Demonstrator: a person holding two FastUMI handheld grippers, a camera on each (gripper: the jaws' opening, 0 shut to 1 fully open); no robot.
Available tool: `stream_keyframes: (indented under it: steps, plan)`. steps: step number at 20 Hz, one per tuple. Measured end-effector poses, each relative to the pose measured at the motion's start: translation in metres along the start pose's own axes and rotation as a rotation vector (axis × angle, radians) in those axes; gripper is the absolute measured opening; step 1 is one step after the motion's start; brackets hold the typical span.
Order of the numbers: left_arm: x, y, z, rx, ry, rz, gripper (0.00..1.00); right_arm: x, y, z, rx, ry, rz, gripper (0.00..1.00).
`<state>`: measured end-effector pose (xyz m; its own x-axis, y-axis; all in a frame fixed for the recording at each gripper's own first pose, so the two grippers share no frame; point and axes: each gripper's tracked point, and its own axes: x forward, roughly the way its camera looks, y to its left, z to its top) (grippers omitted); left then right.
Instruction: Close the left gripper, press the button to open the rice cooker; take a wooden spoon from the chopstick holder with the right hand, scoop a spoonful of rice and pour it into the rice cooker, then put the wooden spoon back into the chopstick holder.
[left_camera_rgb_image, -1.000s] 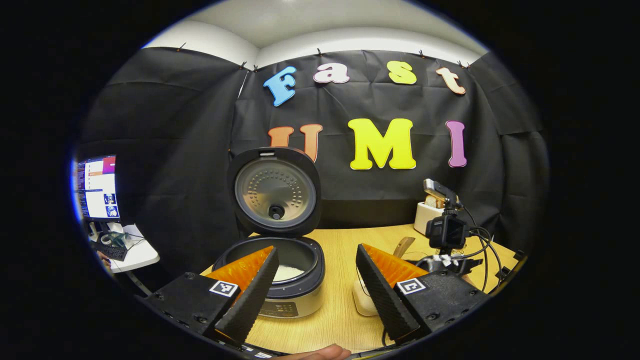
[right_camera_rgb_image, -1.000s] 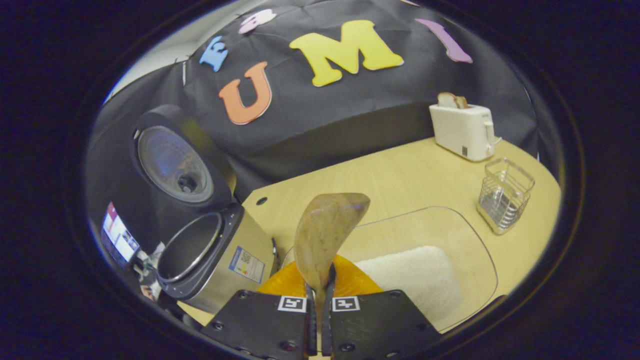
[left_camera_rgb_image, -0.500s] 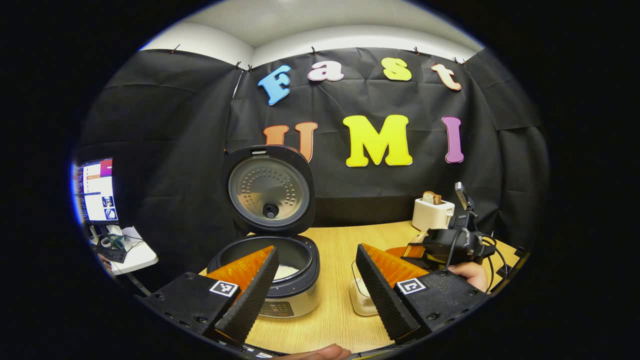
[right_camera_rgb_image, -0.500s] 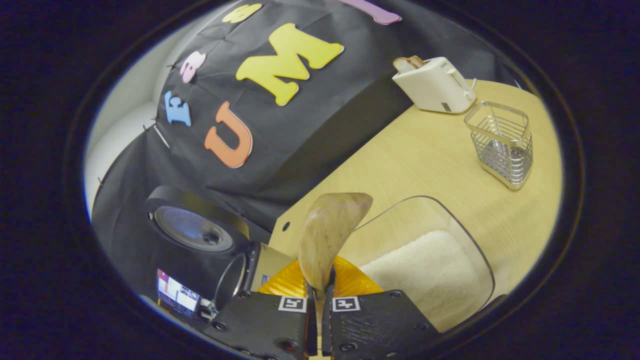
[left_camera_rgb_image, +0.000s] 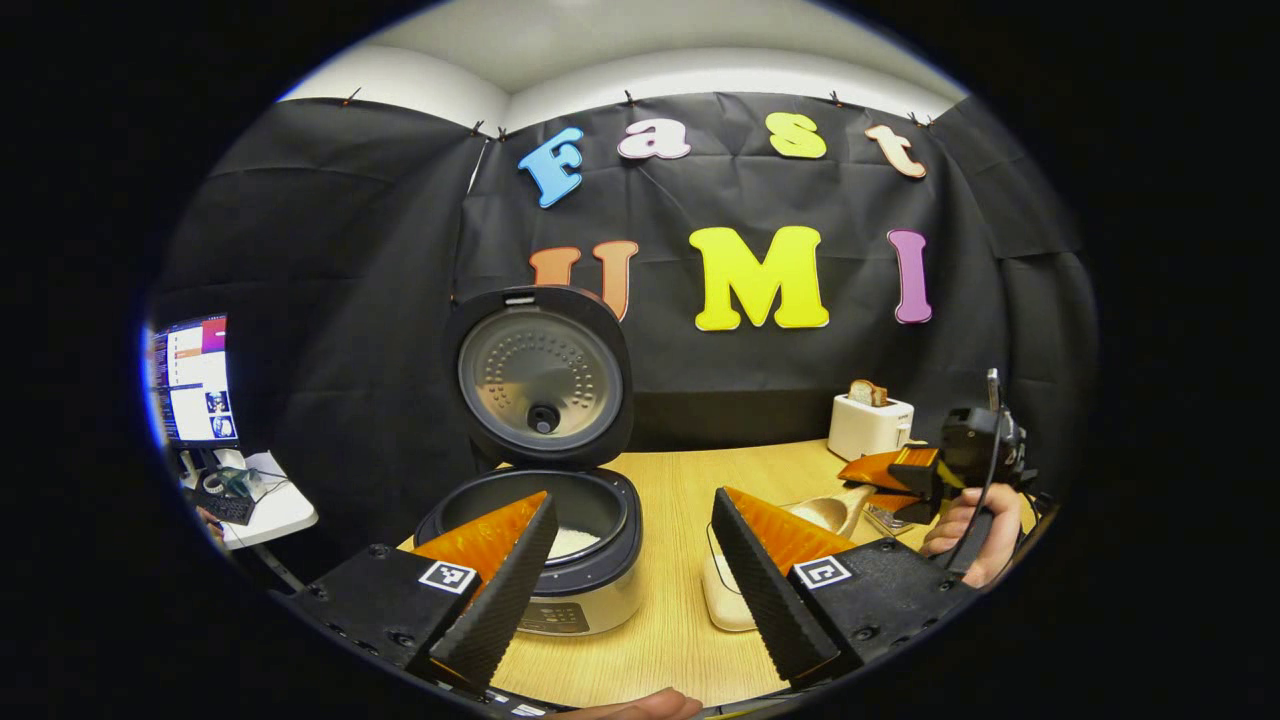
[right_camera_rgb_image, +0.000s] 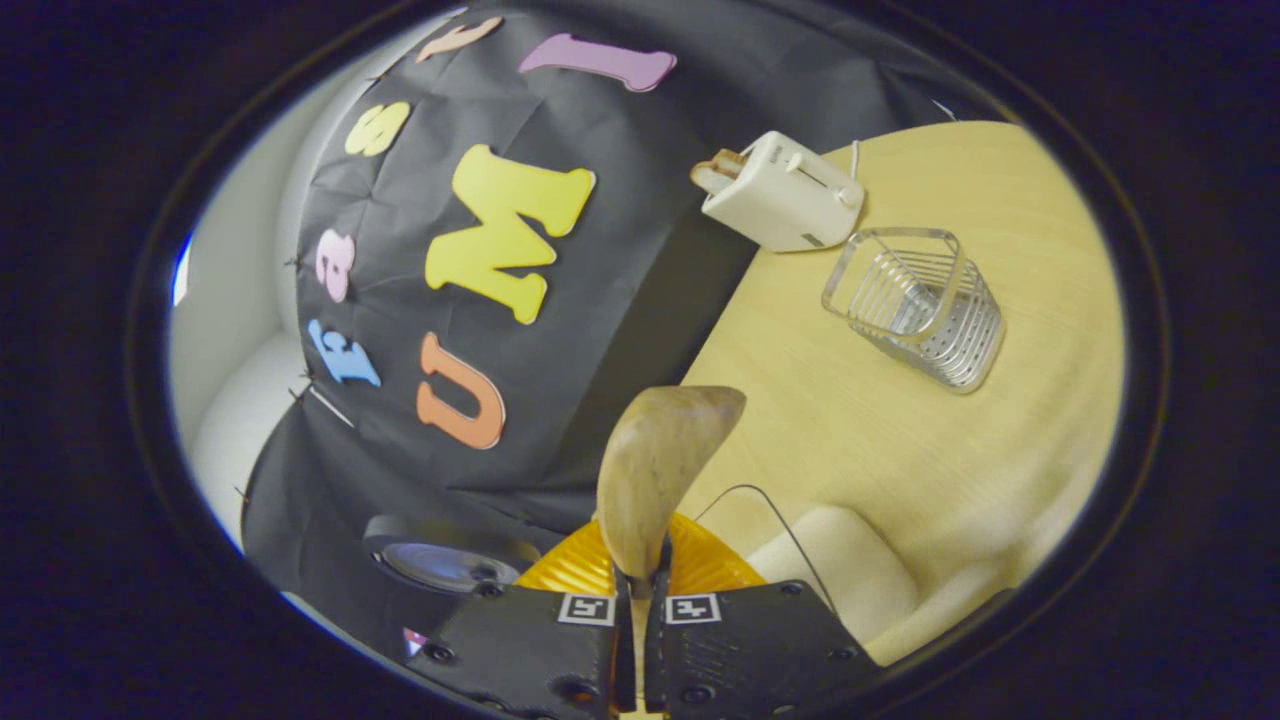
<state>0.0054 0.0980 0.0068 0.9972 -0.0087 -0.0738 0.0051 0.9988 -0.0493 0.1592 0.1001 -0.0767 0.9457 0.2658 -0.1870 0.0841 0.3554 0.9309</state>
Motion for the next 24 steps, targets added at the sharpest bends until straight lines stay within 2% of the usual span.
stream_keyframes:
  steps: [6, 9, 12, 16, 19, 20, 24]
  plan:
    - [0.001, 0.0, -0.002, 0.011, 0.002, 0.007, 0.99, -0.007, -0.019, 0.008, 0.288, 0.074, 0.039, 0.04]
    - [0.002, 0.002, -0.003, 0.012, 0.008, 0.013, 0.99, -0.011, -0.025, 0.006, 0.353, 0.094, 0.036, 0.04]
    - [0.001, 0.006, -0.002, 0.01, 0.007, 0.02, 0.99, -0.016, -0.015, 0.008, 0.405, 0.09, 0.079, 0.04]
    - [-0.001, 0.007, 0.001, 0.003, -0.005, 0.019, 0.99, -0.024, 0.011, 0.004, 0.359, 0.087, 0.1, 0.04]
    - [-0.005, 0.008, 0.005, 0.013, -0.02, 0.011, 0.99, -0.028, 0.043, -0.005, 0.304, 0.089, 0.131, 0.02]
    - [-0.008, 0.011, 0.006, 0.01, -0.024, 0.013, 0.99, -0.029, 0.054, -0.009, 0.289, 0.091, 0.14, 0.04]
    - [-0.017, 0.029, 0.01, -0.056, -0.027, 0.007, 0.99, -0.025, 0.102, -0.035, 0.201, 0.104, 0.175, 0.04]
